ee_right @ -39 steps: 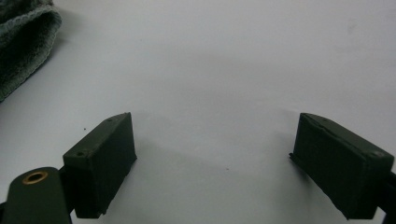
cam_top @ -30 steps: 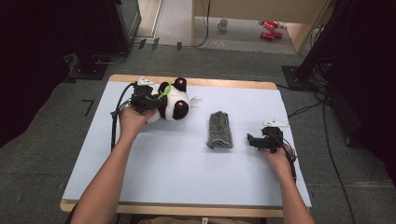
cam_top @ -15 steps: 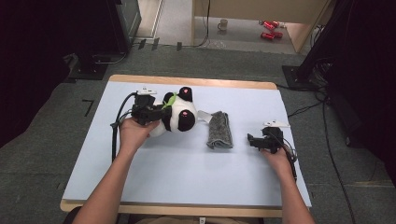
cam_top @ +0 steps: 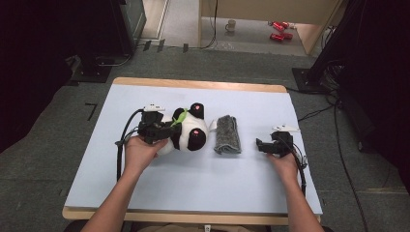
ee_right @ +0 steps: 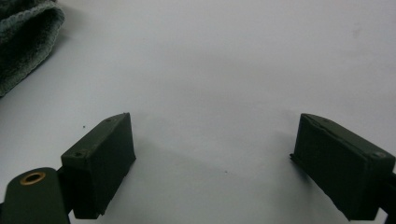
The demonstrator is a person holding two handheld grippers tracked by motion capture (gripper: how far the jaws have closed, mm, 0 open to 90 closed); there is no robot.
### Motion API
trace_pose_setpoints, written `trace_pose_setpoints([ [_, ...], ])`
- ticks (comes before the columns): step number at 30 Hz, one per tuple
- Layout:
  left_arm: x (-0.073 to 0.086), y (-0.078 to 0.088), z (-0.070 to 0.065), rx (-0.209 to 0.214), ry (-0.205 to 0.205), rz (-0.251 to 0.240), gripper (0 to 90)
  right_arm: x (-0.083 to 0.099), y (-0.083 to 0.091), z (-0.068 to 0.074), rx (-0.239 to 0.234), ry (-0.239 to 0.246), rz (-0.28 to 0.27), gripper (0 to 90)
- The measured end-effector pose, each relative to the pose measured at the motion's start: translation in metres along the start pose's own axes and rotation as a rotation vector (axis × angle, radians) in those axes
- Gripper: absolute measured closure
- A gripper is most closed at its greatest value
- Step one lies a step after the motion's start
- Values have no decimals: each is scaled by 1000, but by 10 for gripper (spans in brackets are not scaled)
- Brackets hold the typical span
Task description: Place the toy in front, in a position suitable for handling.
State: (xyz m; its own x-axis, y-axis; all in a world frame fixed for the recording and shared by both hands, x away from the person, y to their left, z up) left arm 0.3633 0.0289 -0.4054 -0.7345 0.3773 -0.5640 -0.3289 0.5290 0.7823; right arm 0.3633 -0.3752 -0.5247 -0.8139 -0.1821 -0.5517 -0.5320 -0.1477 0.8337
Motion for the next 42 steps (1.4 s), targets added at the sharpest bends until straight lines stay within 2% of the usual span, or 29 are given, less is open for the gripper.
trace_pose_setpoints([
  [1,1,-1,-2,5,3,1,687,0,0,0,6,3,-2,116],
  [4,5,-5,-9,-18,-30,13,685,0,0,1,12,0,-2,117],
  [7,7,-9,-9,-2,-28,19,675,0,0,0,1,-6,0,116],
  [11,7,-9,-9,-13,-47,14,653,-1,0,0,3,-3,1,117],
  [17,9,-9,-10,-17,-86,-2,543,-1,0,1,7,-4,0,120],
  [19,8,-7,-9,-4,-81,-18,507,-2,0,1,4,-6,4,117],
  [22,8,-1,-7,5,-90,-56,427,-5,0,0,1,-13,32,123],
  [24,8,3,-5,17,-84,-64,407,-8,1,0,4,-17,54,141],
  [25,8,6,-2,45,-70,-57,384,-11,2,2,-18,-19,57,158],
  [28,9,9,1,47,-65,-60,385,-13,3,5,-24,-17,56,163],
  [30,10,12,3,33,-79,-67,384,-17,6,8,-24,-8,48,166],
  [36,17,19,12,-1,-95,-67,358,-32,12,23,-69,5,23,190],
  [39,21,24,17,-14,-95,-74,348,-41,17,34,-115,25,5,224],
  [42,25,28,22,-30,-100,-78,341,-46,20,40,-136,32,-14,228],
])
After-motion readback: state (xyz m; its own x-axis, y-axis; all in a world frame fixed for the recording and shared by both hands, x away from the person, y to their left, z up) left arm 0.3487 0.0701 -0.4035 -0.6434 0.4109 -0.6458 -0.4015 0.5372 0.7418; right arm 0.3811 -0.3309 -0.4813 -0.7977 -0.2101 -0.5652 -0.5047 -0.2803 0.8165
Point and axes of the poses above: each handheld gripper's, and its own axes: y roughly backward along the jaws, x roughly out of its underside, z roughly to its left, the point moved 3 cm from there along -y, roughly forward along the jaws, and after that the axes turned 13 degrees about z, right-handed, at the moved point
